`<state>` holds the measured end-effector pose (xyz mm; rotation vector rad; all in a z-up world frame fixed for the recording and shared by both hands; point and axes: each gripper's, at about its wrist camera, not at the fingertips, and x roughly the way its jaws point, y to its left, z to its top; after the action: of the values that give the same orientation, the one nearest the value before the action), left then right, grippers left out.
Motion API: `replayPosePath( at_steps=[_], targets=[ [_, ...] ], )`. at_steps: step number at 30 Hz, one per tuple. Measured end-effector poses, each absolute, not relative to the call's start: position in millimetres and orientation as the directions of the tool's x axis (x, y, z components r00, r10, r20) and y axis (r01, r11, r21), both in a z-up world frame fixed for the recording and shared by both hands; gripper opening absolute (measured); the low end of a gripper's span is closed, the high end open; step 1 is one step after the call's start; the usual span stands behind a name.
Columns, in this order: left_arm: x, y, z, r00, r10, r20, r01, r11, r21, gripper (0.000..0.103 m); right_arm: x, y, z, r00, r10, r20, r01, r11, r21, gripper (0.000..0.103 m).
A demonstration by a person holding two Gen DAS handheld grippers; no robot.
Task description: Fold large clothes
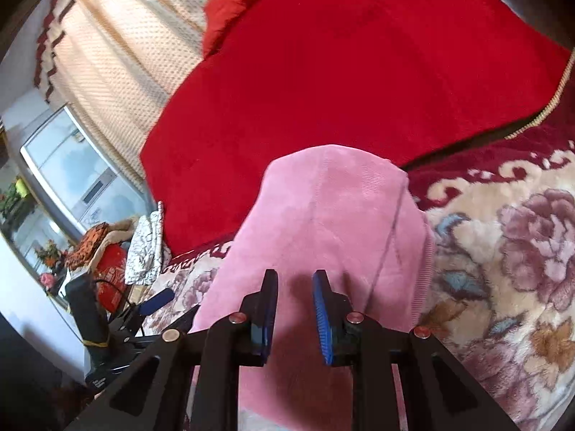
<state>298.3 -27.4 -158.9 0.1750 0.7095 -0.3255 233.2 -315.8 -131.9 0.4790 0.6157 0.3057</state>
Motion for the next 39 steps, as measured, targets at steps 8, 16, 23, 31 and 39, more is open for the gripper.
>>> replayPosePath(
  at_steps=[8, 16, 23, 31, 39],
  targets=[
    [297, -28, -157, 0.72, -0.226, -0.657, 0.348, 0.936, 0.06, 0.103, 244, -313, -165, 0.738, 0.361, -0.571, -0.054, 0.874, 0.482, 0.056],
    [294, -29, -156, 0.733, -0.198, -0.651, 0.335, 0.937, 0.093, 0.103, 231, -311, -153, 0.773, 0.312, -0.552, -0.062, 0.903, 0.424, 0.055],
    [293, -29, -155, 0.733, -0.199, -0.65, 0.335, 0.938, 0.09, 0.103, 220, -308, -139, 0.818, 0.273, -0.507, -0.069, 0.921, 0.384, 0.055],
    [292, -30, -154, 0.736, -0.199, -0.647, 0.334, 0.938, 0.091, 0.103, 234, -314, -166, 0.751, 0.298, -0.589, -0.035, 0.909, 0.415, 0.055],
    [292, -29, -152, 0.739, -0.187, -0.648, 0.326, 0.94, 0.1, 0.103, 233, -306, -161, 0.761, 0.271, -0.589, -0.029, 0.922, 0.387, 0.055]
  ],
)
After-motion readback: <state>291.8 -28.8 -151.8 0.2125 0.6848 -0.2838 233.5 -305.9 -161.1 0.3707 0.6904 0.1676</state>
